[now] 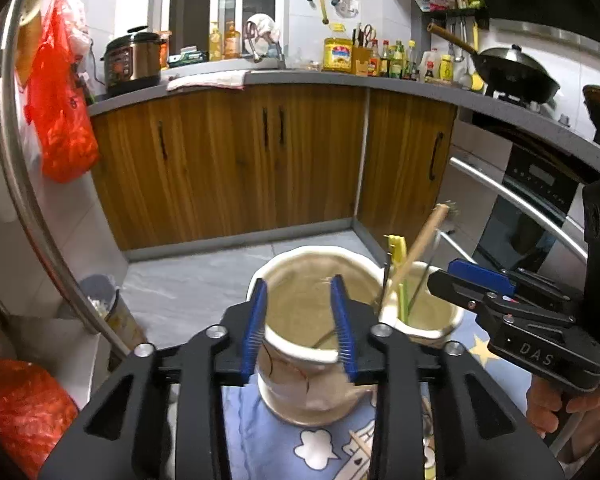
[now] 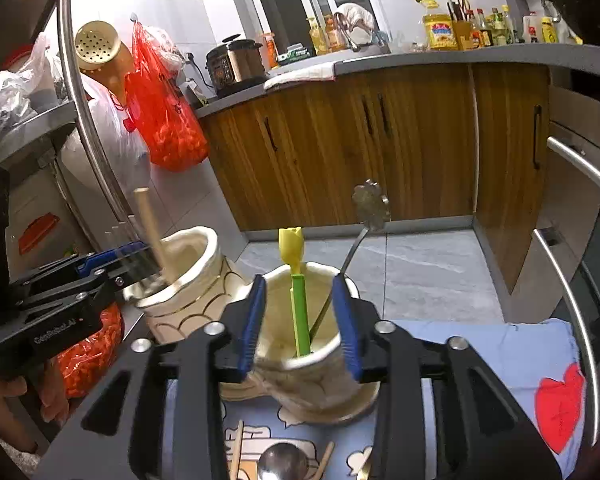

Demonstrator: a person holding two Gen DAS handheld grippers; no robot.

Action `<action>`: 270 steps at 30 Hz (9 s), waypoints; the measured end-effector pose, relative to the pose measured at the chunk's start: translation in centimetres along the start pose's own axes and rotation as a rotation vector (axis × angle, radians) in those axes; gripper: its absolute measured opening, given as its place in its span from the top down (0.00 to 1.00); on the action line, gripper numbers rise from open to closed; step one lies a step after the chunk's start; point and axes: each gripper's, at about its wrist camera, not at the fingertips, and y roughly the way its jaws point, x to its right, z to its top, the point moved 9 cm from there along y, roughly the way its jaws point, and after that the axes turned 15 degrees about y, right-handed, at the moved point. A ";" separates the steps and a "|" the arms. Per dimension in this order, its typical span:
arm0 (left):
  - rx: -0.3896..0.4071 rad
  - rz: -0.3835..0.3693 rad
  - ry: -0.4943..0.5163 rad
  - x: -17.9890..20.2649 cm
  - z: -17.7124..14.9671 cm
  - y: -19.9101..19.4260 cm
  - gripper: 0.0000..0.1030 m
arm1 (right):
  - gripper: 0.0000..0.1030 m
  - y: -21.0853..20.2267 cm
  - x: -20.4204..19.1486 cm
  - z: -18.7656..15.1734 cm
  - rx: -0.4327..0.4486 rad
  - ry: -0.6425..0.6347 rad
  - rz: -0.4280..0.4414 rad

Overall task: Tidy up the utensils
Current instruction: 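Move both open tools back down over the remaining utensils on the cloth, then grasp a wooden chopstick with the left tool while the right tool grasps a yellow-green utensil, then lift the chopstick and yellow-green utensil up to the ceramic holder with both tools, then drop the chopstick and yellow-green utensil into the holder openings, opening both tools, then move both open tools back down over the remaining utensils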

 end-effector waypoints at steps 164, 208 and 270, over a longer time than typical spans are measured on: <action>0.389 -0.036 -0.174 -4.3 8.3 -0.1 0.94 | 0.90 2.1 -0.5 6.7 0.193 0.100 0.132; 0.203 -0.091 -0.162 -1.7 -0.3 -0.2 0.94 | 0.90 0.2 0.2 -0.7 0.133 -0.054 0.062; 0.117 0.009 -0.098 2.1 -4.7 -9.1 0.09 | 0.05 -10.7 3.4 -3.1 0.113 0.013 -0.049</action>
